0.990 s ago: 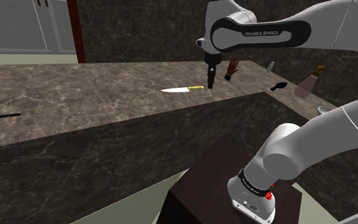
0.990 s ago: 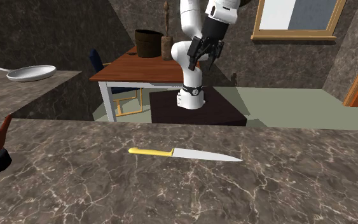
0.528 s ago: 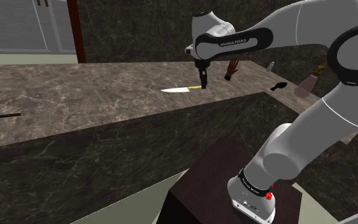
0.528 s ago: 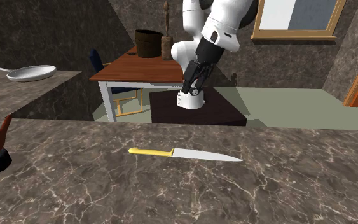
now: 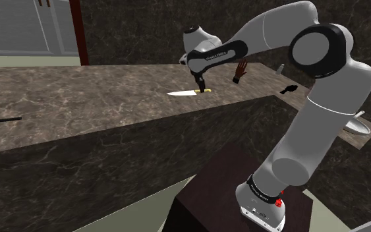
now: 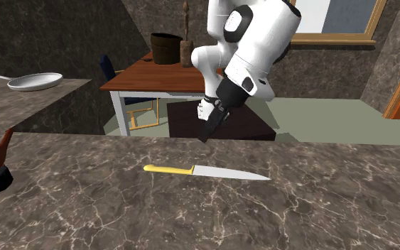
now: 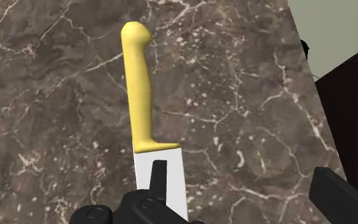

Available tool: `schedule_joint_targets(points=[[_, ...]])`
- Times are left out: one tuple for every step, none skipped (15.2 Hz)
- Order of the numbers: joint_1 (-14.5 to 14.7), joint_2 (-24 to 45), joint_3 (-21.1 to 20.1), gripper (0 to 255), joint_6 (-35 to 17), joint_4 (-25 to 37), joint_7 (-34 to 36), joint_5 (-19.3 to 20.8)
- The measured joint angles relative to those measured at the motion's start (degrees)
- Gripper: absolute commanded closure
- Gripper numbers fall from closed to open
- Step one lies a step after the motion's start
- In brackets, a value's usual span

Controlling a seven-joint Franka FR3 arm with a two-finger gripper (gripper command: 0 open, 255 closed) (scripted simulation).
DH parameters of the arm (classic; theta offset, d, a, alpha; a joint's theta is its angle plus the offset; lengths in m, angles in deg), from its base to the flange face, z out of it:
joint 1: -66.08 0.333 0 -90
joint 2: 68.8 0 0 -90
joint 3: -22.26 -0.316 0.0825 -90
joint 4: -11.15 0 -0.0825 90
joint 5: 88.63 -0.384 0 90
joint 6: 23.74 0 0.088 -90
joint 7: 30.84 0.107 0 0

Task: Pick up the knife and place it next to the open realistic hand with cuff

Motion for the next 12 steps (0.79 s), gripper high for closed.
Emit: schedule_joint_targets(points=[[-0.1,1.7,0.0,0,-0.8,0.9,-1.1,0.7],[0.0,3.8,-0.1,0,-1.3,2.7,-2.1,1.2],[-0.3,6.3,-0.1,0,-2.0,4.7,-3.5,1.7],[-0.5,8.2,-0.1,0,-2.7,6.1,-4.8,2.3],[-0.6,9.4,-0.1,0,-3.3,6.8,-5.5,2.7],[-0.7,10.2,0.0,0,-3.7,7.3,-5.9,2.9],[-1.0,10.8,0.1,0,-4.4,7.3,-6.1,3.1],[-1.2,11.1,0.2,0,-5.0,7.1,-6.2,3.3],[-1.3,11.6,0.3,0,-5.6,7.2,-6.2,3.4],[-1.5,12.0,0.4,0,-6.2,6.9,-6.0,3.6],[-1.7,12.3,0.6,0,-6.9,6.7,-6.1,3.7],[-1.9,12.9,0.7,0,-7.6,6.7,-5.9,3.8]])
